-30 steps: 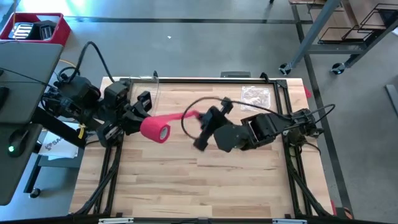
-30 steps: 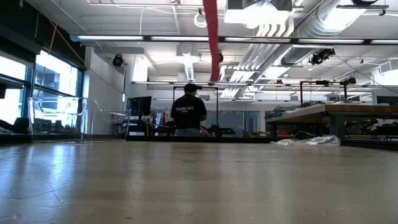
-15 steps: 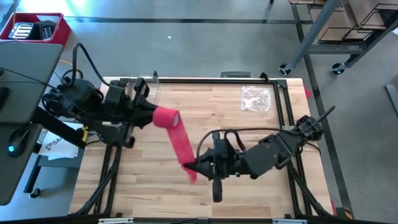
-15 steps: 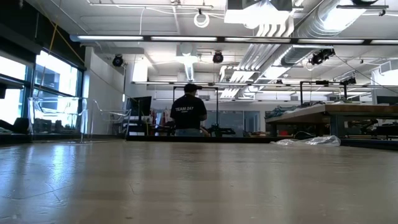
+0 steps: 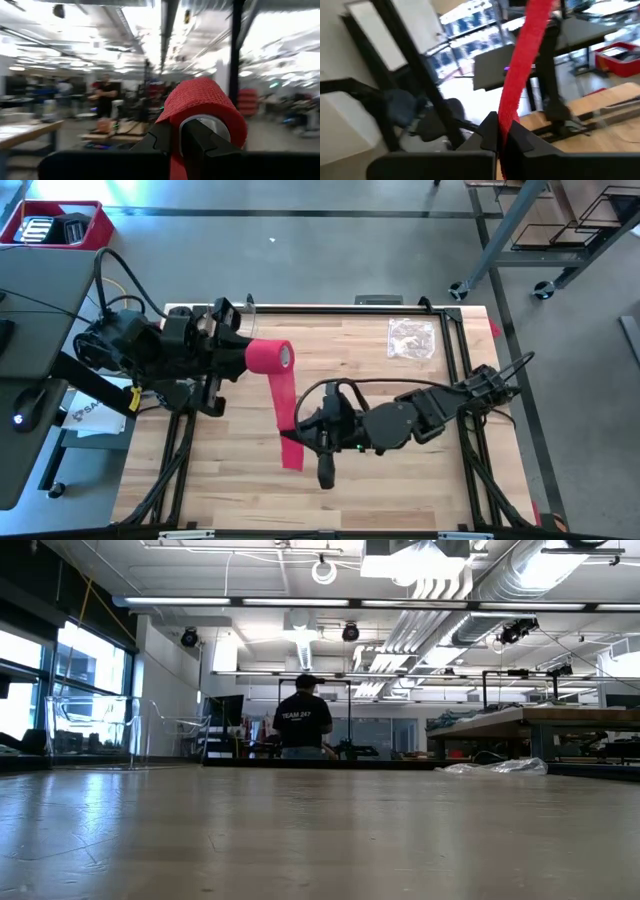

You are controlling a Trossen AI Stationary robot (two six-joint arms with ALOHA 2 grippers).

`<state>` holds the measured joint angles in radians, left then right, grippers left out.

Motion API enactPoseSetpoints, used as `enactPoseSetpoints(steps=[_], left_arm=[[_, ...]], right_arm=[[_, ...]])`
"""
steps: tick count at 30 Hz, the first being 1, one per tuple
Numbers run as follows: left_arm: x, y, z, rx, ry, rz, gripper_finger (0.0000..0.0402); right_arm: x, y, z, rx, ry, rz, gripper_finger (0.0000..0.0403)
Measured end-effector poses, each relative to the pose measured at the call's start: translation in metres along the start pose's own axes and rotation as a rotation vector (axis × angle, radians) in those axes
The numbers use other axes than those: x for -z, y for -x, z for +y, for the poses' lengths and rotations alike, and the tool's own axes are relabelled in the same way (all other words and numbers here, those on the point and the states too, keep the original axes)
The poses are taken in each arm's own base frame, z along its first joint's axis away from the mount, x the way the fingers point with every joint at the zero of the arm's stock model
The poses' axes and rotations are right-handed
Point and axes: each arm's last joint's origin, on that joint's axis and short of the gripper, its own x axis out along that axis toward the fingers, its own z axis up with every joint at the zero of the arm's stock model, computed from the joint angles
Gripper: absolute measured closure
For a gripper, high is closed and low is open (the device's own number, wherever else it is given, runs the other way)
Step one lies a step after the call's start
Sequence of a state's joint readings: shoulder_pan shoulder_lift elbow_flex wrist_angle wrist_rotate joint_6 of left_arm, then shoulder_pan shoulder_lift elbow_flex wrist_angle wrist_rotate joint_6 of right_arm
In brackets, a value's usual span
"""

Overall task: Roll bandage
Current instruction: Roll the red bandage

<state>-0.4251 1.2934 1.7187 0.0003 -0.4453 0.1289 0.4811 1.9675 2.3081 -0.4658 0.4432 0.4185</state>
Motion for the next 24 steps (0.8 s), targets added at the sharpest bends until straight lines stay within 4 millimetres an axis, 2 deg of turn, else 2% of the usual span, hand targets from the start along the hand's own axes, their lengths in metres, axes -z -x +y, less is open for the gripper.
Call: enactPoseSetpoints(steps=[5,15,18,24], left_arm=[[0.004,0.003,0.002,-0.121,-0.108,0.073,0.0387],[0.015,0.004,-0.001,-0.109,-0.138,0.173,0.0387],[0.013,0.005,-0.004,-0.103,-0.121,0.156,0.0387],[0.006,0.008,-0.01,-0.086,-0.08,0.101,0.0387]], right_arm=[[-0.015,0.002,0.009,-0.147,0.012,-0.121,0.0403],[-0.046,0.013,0.018,-0.264,0.007,-0.446,0.0403],[-0.049,0.017,0.018,-0.276,0.017,-0.449,0.0403],[-0.038,0.012,0.016,-0.237,-0.01,-0.324,0.0403]])
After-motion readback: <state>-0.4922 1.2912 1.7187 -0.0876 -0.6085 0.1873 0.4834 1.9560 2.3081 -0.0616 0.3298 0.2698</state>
